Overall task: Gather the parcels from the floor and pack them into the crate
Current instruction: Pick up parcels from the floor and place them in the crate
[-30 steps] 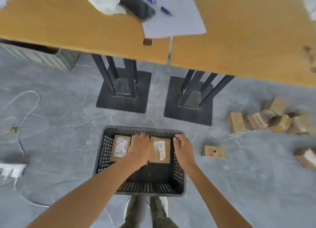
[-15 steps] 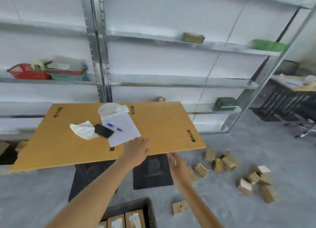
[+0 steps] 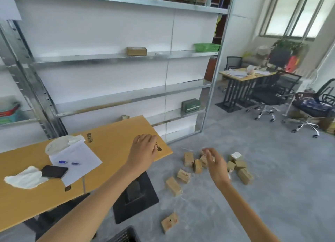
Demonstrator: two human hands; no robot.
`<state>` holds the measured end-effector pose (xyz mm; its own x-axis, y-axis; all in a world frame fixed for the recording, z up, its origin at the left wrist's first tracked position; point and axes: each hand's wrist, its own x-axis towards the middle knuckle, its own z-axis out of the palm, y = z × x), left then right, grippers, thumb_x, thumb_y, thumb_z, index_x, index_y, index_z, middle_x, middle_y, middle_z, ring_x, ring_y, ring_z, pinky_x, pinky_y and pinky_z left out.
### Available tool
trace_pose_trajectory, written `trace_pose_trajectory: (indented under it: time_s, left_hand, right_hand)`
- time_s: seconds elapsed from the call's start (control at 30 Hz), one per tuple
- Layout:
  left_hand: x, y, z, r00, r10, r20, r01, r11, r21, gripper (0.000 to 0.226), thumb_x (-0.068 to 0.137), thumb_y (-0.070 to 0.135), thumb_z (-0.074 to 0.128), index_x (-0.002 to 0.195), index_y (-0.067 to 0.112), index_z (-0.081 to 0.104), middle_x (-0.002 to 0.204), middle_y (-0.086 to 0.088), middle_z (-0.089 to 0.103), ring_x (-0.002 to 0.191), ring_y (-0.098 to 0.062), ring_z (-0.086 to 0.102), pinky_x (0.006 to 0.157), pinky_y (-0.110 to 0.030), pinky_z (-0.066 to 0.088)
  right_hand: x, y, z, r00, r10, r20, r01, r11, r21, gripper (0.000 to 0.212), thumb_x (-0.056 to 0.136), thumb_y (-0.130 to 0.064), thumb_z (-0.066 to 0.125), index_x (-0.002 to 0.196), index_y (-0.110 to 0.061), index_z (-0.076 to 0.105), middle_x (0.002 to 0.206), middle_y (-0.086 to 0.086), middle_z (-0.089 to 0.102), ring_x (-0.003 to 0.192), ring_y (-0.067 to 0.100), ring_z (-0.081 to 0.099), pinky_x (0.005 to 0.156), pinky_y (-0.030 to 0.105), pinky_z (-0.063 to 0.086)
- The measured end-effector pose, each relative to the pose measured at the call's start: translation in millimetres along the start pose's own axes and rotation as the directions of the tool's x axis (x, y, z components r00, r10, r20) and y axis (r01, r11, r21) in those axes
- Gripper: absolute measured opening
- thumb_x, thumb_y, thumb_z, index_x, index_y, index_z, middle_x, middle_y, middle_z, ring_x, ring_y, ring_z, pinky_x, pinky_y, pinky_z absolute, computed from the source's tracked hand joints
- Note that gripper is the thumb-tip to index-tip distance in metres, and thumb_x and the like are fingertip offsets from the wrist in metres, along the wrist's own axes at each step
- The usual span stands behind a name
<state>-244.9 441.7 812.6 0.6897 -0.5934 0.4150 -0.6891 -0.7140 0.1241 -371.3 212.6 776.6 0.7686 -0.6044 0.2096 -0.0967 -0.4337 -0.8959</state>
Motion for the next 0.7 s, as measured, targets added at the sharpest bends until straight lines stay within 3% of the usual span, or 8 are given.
trace_pose_trajectory:
  time_s: [0.1,0.17,0.33,0.5,0.57,0.7]
  left_hand:
    - [38.1,41.6,14.2,0.999,0.039,-0.033,-0.040,0.998,-0.043,0.033,0.096,0.020,0.043,0.128,0.019,0.052,0.126,0.002,0.058,0.124,-0.017,0.047,0.108,-0.035,0.028]
    - [63.2,71.4,27.0,0.998,0.054,-0.042,-0.056,0.997,-0.060,0.033,0.096,0.020,0.044,0.128,0.019,0.051,0.127,0.003,0.058,0.124,-0.017,0.047,0.108,-0.034,0.029]
    - [122.2,140.7,55.8,0.997,0.056,-0.051,-0.060,0.993,-0.097,0.034,0.096,0.020,0.045,0.129,0.017,0.051,0.125,0.000,0.059,0.122,-0.018,0.049,0.106,-0.034,0.031]
    - [161.4,188.6,75.7,0.998,0.036,-0.056,-0.044,0.990,-0.135,0.035,0.095,0.018,0.047,0.129,0.014,0.051,0.123,-0.002,0.061,0.120,-0.020,0.051,0.105,-0.036,0.033]
    - [171.4,200.2,83.7,0.998,0.051,-0.035,-0.055,0.989,-0.136,0.034,0.095,0.018,0.046,0.129,0.015,0.051,0.125,-0.002,0.060,0.121,-0.020,0.050,0.106,-0.037,0.033]
    - [194.3,213.0,98.9,0.996,0.082,-0.018,-0.084,0.986,-0.146,0.034,0.095,0.017,0.047,0.128,0.014,0.052,0.124,-0.002,0.061,0.120,-0.021,0.051,0.106,-0.037,0.033]
  right_hand:
    - [34.1,24.8,-48.0,0.999,0.001,-0.042,-0.002,1.000,-0.008,0.021,0.099,-0.018,0.044,0.105,-0.012,0.063,0.091,0.003,0.065,0.081,0.018,0.058,0.066,0.023,0.041]
    - [58.0,44.8,-79.3,0.998,0.018,-0.058,-0.018,1.000,-0.001,0.022,0.099,-0.018,0.043,0.106,-0.011,0.063,0.094,0.002,0.064,0.085,0.018,0.057,0.072,0.026,0.040]
    - [114.2,86.5,-146.7,0.999,0.001,-0.050,-0.003,0.999,-0.032,0.023,0.100,-0.018,0.043,0.107,-0.010,0.063,0.102,0.001,0.064,0.093,0.015,0.057,0.072,0.026,0.040]
    - [147.4,101.0,-193.9,0.999,-0.003,-0.052,0.001,0.999,-0.045,0.024,0.100,-0.018,0.042,0.107,-0.010,0.064,0.099,-0.002,0.063,0.092,0.011,0.056,0.065,0.005,0.039]
    - [155.5,106.6,-207.3,0.998,-0.007,-0.065,0.005,0.999,-0.032,0.024,0.100,-0.018,0.042,0.107,-0.010,0.063,0.100,-0.002,0.063,0.093,0.011,0.056,0.067,0.006,0.038]
    - [168.2,122.4,-223.7,0.994,0.035,-0.107,-0.035,0.999,0.007,0.022,0.100,-0.018,0.041,0.103,-0.014,0.063,0.098,0.000,0.064,0.094,0.014,0.057,0.073,0.022,0.037]
